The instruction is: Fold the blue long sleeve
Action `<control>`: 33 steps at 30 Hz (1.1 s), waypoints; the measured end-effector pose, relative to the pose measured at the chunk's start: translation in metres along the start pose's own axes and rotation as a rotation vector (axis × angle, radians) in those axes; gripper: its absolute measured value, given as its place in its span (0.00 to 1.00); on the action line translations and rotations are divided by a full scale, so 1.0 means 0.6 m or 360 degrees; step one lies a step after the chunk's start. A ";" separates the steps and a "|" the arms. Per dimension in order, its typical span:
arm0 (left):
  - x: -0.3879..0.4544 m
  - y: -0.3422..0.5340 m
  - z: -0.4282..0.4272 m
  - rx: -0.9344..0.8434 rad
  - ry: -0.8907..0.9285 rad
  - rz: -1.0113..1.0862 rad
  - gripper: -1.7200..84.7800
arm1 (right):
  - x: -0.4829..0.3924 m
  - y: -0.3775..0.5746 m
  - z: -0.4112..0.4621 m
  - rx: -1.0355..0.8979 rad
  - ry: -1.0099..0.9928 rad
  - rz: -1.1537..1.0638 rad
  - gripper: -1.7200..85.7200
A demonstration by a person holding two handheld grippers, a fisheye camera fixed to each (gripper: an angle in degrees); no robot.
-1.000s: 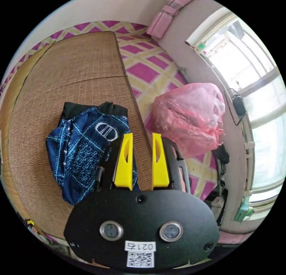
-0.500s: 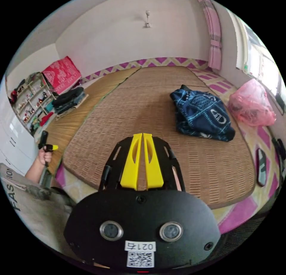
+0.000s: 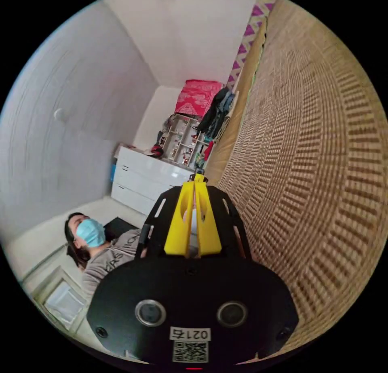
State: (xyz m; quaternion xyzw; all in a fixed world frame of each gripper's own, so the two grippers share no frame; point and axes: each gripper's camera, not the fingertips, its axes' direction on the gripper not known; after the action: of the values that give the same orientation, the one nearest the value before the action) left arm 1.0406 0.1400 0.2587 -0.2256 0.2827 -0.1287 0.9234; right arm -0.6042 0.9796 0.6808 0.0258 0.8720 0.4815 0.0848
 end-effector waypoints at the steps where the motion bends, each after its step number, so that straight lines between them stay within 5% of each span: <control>1: -0.008 -0.003 -0.005 0.0049 0.0000 -0.0060 0.01 | 0.020 -0.012 0.015 -0.0027 -0.0063 0.0052 0.01; 7: -0.037 0.007 -0.024 0.0294 -0.0106 -0.0429 0.01 | 0.106 -0.084 0.083 0.0107 -0.0056 0.0586 0.01; 14: -0.064 -0.001 -0.027 0.0238 0.0031 -0.0708 0.01 | 0.107 -0.109 0.089 0.0250 -0.0070 0.0997 0.01; 33: -0.053 0.056 0.014 0.0236 0.0032 -0.0715 0.01 | -0.088 -0.142 0.177 0.0261 -0.0086 0.1001 0.01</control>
State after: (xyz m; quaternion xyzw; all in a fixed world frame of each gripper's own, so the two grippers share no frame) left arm 1.0234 0.1834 0.2631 -0.2131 0.2243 -0.3538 0.8827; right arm -0.5309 1.0158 0.5601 0.3134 0.8546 0.4112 -0.0475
